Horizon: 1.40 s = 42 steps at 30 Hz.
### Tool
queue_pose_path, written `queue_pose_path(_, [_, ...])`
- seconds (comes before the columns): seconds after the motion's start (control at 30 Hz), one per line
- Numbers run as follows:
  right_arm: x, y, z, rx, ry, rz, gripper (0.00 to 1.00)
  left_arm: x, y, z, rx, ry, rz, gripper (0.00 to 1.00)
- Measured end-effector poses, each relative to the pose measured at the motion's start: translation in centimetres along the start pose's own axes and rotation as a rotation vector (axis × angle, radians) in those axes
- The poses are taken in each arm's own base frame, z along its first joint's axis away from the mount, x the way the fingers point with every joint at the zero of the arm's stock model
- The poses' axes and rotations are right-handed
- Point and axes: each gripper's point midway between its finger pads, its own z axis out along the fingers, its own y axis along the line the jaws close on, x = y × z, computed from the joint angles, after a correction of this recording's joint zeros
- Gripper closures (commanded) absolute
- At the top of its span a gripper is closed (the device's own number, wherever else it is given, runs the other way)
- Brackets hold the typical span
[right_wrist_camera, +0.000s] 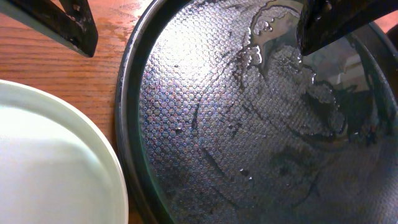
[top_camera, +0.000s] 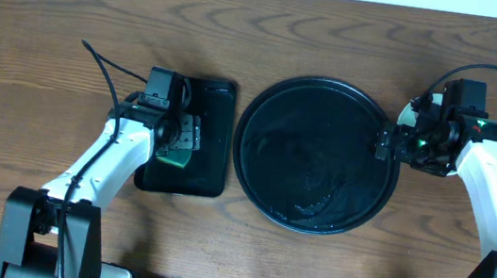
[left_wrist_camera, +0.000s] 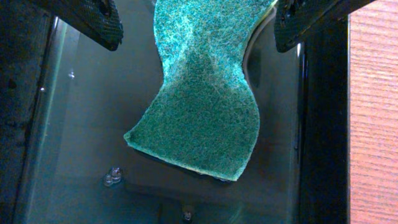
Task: Clean dirty plates on tray and stack at the side
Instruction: 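Open the right gripper and release the plate on the stack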
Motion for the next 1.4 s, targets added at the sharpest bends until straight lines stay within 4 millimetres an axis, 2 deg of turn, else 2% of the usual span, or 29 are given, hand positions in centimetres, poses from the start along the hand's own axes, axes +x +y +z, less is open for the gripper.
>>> queue_pose_path(0.83, [-0.1, 0.1, -0.3, 0.0, -0.011, -0.006, 0.01, 0.0, 0.0, 0.0, 0.0, 0.0, 0.0, 0.21])
queue_pose_path(0.9, [-0.3, 0.4, -1.3, -0.001, -0.042, -0.016, 0.01, 0.0, 0.0, 0.0, 0.0, 0.0, 0.0, 0.21])
queue_pose_path(1.1, [-1.0, 3.5, -8.0, -0.034, -0.259, -0.111, 0.01, 0.0, 0.0, 0.0, 0.0, 0.0, 0.0, 0.21])
queue_pose_path(1.2, [-0.6, 4.9, -11.3, -0.054, -0.365, -0.154, 0.01, 0.0, 0.0, 0.0, 0.0, 0.0, 0.0, 0.21])
queue_pose_path(1.4, [0.5, 6.4, -16.5, -0.08, -0.531, -0.207, 0.01, 0.0, 0.0, 0.0, 0.0, 0.0, 0.0, 0.21])
